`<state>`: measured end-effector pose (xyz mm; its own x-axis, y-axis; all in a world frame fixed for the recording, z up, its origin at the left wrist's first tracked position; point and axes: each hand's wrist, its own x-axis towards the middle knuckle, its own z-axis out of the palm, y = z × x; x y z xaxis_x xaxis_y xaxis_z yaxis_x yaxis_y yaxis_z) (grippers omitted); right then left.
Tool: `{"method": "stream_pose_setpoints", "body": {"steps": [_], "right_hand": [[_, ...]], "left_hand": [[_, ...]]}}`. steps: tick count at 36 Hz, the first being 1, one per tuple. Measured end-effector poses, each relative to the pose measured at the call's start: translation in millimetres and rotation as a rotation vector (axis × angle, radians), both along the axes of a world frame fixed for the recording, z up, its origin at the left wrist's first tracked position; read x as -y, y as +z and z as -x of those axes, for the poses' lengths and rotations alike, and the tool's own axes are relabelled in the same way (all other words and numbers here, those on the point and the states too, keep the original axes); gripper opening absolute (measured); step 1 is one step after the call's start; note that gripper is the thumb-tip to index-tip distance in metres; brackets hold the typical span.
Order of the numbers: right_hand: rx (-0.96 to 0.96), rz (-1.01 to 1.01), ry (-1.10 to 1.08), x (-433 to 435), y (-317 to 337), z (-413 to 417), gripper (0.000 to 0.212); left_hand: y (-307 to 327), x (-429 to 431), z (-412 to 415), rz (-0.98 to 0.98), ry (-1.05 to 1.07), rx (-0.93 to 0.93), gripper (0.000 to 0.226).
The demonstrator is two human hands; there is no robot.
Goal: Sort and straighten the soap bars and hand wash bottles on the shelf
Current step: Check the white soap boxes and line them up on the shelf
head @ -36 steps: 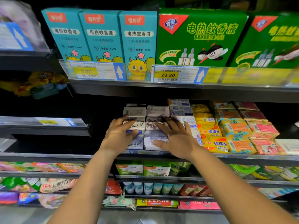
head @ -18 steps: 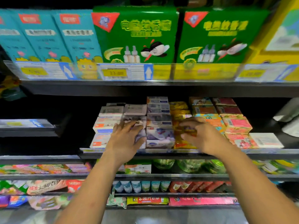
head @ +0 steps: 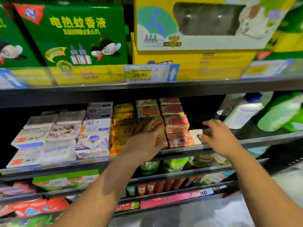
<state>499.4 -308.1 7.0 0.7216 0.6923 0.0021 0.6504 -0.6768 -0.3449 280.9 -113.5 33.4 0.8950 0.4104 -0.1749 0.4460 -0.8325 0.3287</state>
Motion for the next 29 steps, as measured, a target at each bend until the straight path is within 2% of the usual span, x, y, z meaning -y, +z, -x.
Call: {"method": "stream_pose_setpoints", "body": {"steps": [5,9,10,13,17,26,29], "right_hand": [[-0.107,0.095,0.048,15,-13,-33,0.072],[-0.263,0.081,0.069,15,-13,-39,0.077],[-0.281,0.085,0.066,14,-12,-41,0.074],[-0.276,0.098,0.072,12,-9,-45,0.047],[-0.345,-0.045,0.008,13,-12,-48,0.064],[-0.264,-0.299,0.005,21,-13,-37,0.053],[-0.304,-0.408,-0.038,24,-10,-34,0.041]], "left_hand": [[-7,32,-55,-0.037,-0.060,0.043,0.068],[-14,47,-83,-0.049,-0.069,0.005,0.069],[-19,49,-86,-0.081,-0.069,-0.005,0.068],[-36,54,-90,-0.231,-0.054,0.002,0.062],[-40,55,-94,-0.304,-0.011,0.029,0.060],[-37,53,-95,-0.310,0.013,0.092,0.063],[-36,53,-94,-0.288,0.009,0.101,0.063]]}}
